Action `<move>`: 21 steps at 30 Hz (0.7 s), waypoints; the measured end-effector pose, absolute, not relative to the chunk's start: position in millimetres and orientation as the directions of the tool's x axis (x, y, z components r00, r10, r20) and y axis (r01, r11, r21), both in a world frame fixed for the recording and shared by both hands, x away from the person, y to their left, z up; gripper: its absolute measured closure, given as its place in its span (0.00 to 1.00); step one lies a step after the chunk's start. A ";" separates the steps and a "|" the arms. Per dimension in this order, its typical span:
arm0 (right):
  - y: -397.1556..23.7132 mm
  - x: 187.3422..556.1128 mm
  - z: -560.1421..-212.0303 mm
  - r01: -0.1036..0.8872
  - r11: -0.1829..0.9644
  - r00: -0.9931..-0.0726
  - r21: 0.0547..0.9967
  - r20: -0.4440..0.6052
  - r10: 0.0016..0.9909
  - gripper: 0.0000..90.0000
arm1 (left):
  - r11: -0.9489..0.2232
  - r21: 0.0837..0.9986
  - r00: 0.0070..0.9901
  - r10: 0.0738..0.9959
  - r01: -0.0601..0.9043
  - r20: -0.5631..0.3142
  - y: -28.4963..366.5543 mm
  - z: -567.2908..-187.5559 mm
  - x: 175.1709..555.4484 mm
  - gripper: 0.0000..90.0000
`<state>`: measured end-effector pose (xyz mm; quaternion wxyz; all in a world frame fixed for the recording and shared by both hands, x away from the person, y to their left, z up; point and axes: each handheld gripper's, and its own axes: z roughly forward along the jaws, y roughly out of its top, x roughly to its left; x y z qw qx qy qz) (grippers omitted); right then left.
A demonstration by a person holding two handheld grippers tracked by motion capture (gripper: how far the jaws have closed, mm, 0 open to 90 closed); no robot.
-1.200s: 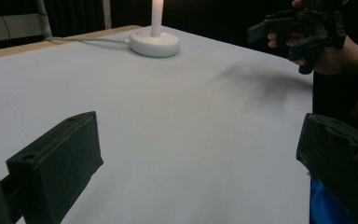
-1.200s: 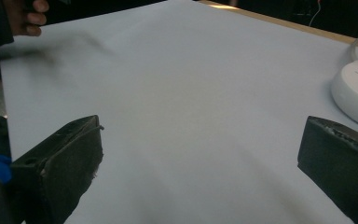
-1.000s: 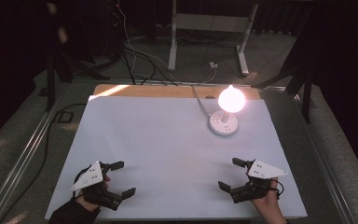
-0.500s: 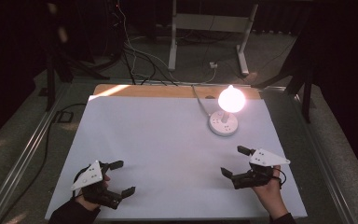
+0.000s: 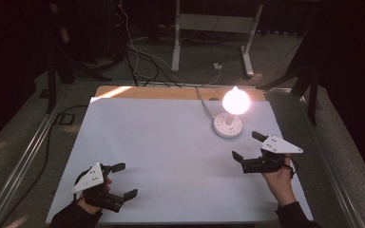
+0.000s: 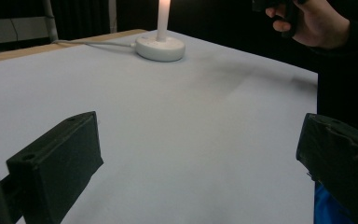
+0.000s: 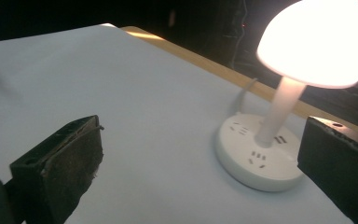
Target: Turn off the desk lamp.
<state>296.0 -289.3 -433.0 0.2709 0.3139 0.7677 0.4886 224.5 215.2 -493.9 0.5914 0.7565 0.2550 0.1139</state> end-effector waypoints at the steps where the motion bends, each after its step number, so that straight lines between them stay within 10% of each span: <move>1: -290.4 299.6 -431.8 0.228 0.332 -0.665 0.915 -0.102 0.740 0.00 | -0.170 0.953 0.844 0.520 0.251 -0.130 215.1 -493.9 224.6 0.01; 21: -289.0 359.8 -455.9 0.341 0.260 -0.471 0.903 -0.075 0.879 0.09 | -0.161 0.956 0.848 0.514 0.247 -0.133 215.8 -493.0 224.1 0.01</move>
